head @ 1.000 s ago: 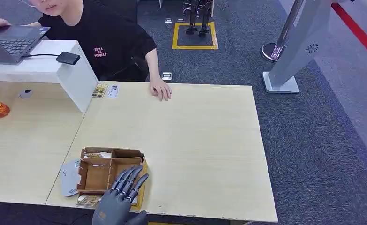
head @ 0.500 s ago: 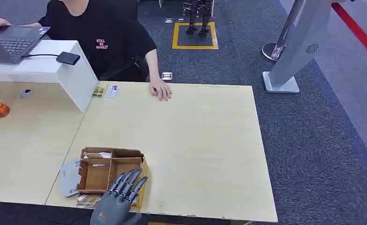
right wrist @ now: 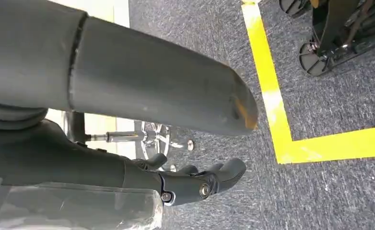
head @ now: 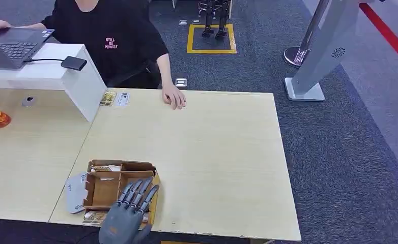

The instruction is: Pass the card to the sensor for recognition and then transmit it.

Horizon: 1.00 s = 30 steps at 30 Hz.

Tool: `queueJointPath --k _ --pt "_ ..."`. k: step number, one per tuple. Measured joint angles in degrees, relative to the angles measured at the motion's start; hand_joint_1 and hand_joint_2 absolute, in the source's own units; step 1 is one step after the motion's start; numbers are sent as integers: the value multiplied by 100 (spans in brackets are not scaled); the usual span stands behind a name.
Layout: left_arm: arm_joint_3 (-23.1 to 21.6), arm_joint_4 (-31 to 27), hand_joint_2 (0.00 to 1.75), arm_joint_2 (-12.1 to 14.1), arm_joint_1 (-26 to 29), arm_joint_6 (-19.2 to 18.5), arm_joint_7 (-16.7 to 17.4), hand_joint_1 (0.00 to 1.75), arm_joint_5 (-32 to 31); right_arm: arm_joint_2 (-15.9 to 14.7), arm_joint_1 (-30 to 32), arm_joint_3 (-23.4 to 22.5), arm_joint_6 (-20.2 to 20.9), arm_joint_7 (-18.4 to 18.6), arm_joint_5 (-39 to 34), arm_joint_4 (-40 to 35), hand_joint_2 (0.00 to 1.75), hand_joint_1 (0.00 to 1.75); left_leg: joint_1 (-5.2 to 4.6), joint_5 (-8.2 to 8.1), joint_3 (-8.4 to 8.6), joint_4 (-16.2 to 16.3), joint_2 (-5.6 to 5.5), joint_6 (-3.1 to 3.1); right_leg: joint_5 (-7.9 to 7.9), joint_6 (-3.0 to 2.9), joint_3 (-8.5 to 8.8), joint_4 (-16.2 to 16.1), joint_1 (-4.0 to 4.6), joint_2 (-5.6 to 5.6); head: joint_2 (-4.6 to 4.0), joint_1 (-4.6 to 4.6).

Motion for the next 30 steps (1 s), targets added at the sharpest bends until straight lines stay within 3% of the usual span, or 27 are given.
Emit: queueJointPath --k 7,14,21,24,30 --pt "2 0 175 -37 -44 -9 2 0 -39 0 -1 0 0 0 -7 0 0 0 0 0 0 0 0 0 0 0 0 0 0 0 0 0" --pt "2 0 175 -170 -45 370 -151 0 175 0 0 0 -17 -2 -22 0 0 0 0 0 -1 0 0 0 0 0 1 0 0 0 0 2" --pt "59 -96 175 -170 7 672 -63 0 53 0 1 0 -24 -2 -61 0 0 0 1 0 0 0 0 0 0 0 0 0 0 0 0 0" --pt "116 -170 175 -184 46 905 -347 0 458 0 2 0 -26 -9 -70 0 0 0 0 0 0 0 0 0 0 0 0 0 0 -1 0 0" --pt "118 -291 175 -140 79 584 -931 0 1543 0 2 0 -15 -37 -103 0 0 0 0 0 -1 0 0 0 0 0 1 0 0 -1 0 2"
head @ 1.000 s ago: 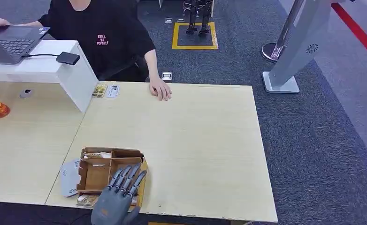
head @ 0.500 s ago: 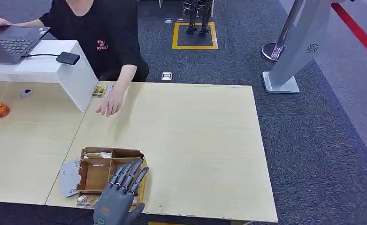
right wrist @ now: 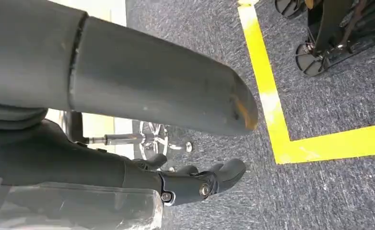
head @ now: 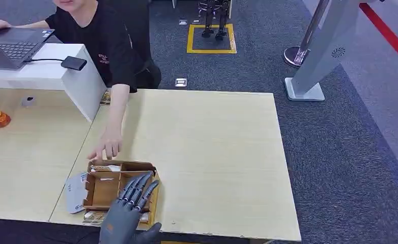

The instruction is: Pass the card to the sensor for recognition and then transmit it.

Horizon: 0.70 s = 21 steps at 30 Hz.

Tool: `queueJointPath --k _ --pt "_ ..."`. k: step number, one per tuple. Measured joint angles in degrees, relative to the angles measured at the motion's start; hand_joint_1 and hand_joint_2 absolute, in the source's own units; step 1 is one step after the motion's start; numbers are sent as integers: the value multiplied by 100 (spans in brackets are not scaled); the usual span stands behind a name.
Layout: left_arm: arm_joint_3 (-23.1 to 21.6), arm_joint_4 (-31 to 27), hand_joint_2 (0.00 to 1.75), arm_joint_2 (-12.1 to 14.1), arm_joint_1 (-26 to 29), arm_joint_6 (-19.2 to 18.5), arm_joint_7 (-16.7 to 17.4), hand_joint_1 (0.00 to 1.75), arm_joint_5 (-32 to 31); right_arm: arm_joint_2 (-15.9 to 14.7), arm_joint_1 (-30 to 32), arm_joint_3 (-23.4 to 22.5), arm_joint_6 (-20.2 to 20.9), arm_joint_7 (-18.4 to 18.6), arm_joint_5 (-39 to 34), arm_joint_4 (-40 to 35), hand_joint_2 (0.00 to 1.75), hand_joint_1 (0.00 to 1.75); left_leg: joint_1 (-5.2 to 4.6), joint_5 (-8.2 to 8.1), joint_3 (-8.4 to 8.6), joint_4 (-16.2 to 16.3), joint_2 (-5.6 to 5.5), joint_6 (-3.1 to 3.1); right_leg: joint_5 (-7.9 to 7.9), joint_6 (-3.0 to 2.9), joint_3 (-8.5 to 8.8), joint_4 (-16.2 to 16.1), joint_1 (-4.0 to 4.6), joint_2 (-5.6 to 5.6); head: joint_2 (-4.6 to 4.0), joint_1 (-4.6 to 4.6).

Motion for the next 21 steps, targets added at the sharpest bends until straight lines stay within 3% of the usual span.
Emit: queueJointPath --k 13,16,21 --pt "44 -31 175 124 137 -9 153 0 -269 0 0 11 -2 0 -33 0 0 0 0 0 0 0 0 0 0 0 0 0 0 0 0 -2" --pt "42 -31 175 166 141 -323 166 0 -245 0 0 13 -2 2 -55 0 0 0 0 0 0 0 1 0 0 0 0 0 0 0 0 0" --pt "42 -61 175 432 193 -518 227 0 -169 0 1 15 -2 37 -118 0 0 0 3 0 1 0 1 0 0 -1 -1 0 0 0 0 -2"
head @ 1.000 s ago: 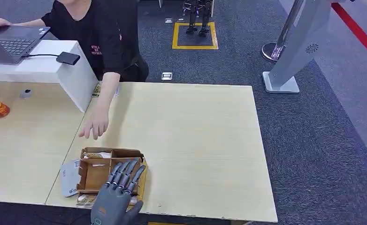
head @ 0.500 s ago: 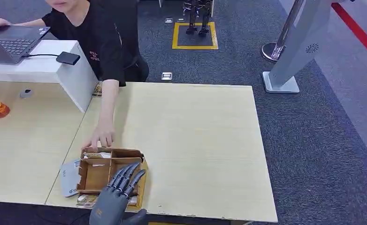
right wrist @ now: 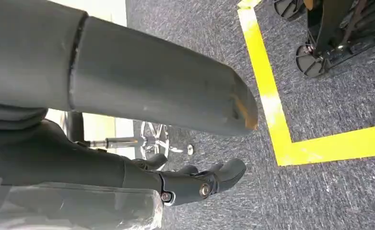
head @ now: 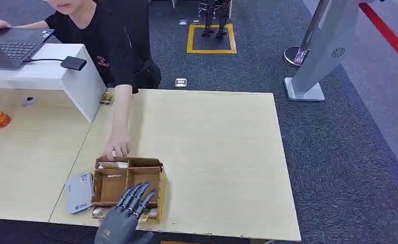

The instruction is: Pass the card to the sensor for recognition and then transmit it.

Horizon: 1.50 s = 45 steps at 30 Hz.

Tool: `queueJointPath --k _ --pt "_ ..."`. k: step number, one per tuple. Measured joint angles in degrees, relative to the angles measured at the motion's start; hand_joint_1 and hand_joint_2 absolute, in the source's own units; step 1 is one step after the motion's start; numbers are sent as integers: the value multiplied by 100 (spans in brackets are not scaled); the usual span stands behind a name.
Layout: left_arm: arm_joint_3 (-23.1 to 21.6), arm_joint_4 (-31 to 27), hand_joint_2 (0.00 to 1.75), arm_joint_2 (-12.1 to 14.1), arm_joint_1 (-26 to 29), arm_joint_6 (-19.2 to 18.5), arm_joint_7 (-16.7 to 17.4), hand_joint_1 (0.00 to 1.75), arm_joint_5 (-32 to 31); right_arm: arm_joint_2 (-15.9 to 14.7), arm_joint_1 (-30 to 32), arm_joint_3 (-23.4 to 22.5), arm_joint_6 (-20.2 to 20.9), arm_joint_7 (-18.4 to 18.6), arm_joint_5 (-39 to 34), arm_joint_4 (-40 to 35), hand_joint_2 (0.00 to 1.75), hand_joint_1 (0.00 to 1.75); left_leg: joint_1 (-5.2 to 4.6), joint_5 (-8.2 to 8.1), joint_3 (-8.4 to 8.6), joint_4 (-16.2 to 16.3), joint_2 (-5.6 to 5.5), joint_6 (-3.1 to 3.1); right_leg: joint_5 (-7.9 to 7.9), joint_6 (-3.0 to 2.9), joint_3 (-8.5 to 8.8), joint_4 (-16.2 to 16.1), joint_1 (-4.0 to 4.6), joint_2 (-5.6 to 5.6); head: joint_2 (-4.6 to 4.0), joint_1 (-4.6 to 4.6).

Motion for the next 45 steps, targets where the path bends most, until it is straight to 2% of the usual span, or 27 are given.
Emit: queueJointPath --k 7,11,17,19,30,34,37,41,45 --pt "2 -79 175 227 33 -22 105 0 -9 0 0 0 0 18 -24 0 0 0 -1 0 -1 0 -1 0 0 0 1 0 0 0 0 2" --pt "0 -125 175 322 109 41 383 0 -55 0 2 0 -2 26 -79 0 0 0 -3 0 -2 0 0 0 0 0 1 0 0 -1 0 0" --pt "-2 -175 175 534 219 166 1082 0 -492 0 3 0 -2 66 -123 0 0 0 -2 0 -1 0 -1 0 0 0 1 0 0 -2 0 2" --pt "-2 -175 175 562 221 175 1189 0 -579 0 3 0 0 63 -123 0 0 0 -2 0 -1 0 -1 0 0 0 1 0 0 -2 0 0" --pt "-5 -101 175 571 187 162 1088 0 -365 -114 3 55 63 90 -42 0 0 0 -4 0 -1 1 0 0 0 0 0 -1 -1 -2 0 0" --pt "-5 85 175 300 62 57 953 0 -367 -116 -6 85 61 70 -16 0 0 0 -3 -1 -1 2 -1 0 1 1 2 -1 -1 -2 0 4" --pt "-5 164 175 199 3 31 940 0 -398 -116 -3 118 61 70 -16 17 0 0 -4 0 0 2 -1 0 1 1 2 -1 -1 -2 0 2" --pt "-5 196 175 156 -4 -164 942 0 -656 -116 -2 133 61 68 -35 31 0 0 -3 0 -1 2 -1 0 1 1 1 -1 -1 -2 0 2" --pt "-5 194 175 186 3 -343 1089 0 -1066 -116 1 136 59 70 -81 31 0 0 -3 0 -1 2 -1 0 1 1 1 -1 -1 -2 0 0"
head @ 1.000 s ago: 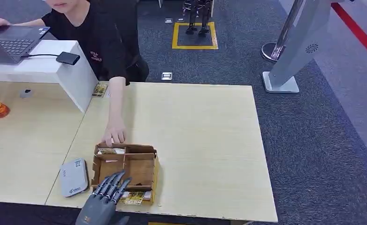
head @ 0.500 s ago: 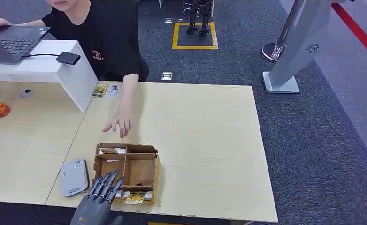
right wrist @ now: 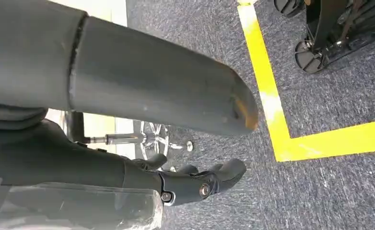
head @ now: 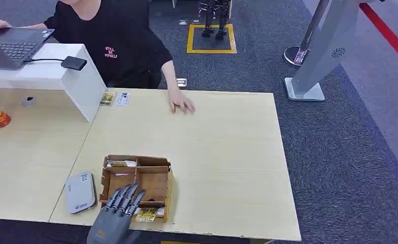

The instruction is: Pass the card to the sensor for recognition and then transmit it.

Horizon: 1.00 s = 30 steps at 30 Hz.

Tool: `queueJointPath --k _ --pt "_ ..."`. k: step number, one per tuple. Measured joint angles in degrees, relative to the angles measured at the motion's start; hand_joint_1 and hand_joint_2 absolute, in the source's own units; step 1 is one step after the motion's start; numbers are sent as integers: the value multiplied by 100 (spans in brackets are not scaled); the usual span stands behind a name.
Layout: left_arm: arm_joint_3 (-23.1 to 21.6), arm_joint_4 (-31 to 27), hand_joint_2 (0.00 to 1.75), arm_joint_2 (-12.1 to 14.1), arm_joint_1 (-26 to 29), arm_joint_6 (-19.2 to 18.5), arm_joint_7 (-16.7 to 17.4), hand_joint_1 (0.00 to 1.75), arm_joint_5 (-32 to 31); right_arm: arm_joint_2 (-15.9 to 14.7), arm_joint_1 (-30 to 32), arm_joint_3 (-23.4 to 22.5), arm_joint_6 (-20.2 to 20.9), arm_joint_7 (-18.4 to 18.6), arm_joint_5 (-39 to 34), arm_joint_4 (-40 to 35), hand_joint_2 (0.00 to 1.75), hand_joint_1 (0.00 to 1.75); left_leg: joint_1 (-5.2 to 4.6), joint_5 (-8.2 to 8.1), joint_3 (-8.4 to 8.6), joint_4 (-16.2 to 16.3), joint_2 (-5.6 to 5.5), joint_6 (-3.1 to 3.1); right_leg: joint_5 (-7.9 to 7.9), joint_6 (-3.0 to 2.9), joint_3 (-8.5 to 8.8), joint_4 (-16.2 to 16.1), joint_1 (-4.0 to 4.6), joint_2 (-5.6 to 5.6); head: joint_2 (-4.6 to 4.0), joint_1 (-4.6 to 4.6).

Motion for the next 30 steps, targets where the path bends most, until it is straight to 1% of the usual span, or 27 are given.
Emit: queueJointPath --k 5,8,11,15,20,25,30 --pt "0 -4 175 100 8 -118 103 0 -201 0 1 0 -17 20 -46 7 0 0 0 0 0 0 0 0 0 0 0 0 0 0 0 2" --pt "0 -22 175 157 4 -203 107 0 -265 0 1 0 -33 33 -59 7 0 0 -1 0 0 0 0 0 0 0 0 0 0 0 0 0" --pt "0 -35 175 184 4 -203 136 0 -326 2 1 0 -42 33 -81 11 0 0 -1 0 0 0 0 0 0 0 1 0 0 0 0 0" --pt "0 -138 175 271 40 -171 362 0 -564 2 1 0 -59 33 -125 20 0 0 -1 0 0 0 0 0 0 0 1 0 0 0 0 0" --pt "2 -236 175 354 104 -144 728 0 -951 9 1 0 -68 33 -162 26 0 0 -1 0 0 0 0 0 0 0 0 0 0 0 0 0" --pt "7 -271 175 356 140 -96 925 0 -1152 13 2 0 -74 33 -188 24 0 0 -1 0 0 0 0 0 0 0 0 0 0 0 0 0" --pt "9 -273 175 350 164 -96 968 0 -1189 28 1 0 -76 50 -216 26 0 0 -1 0 0 0 0 0 0 0 1 0 0 0 0 0"
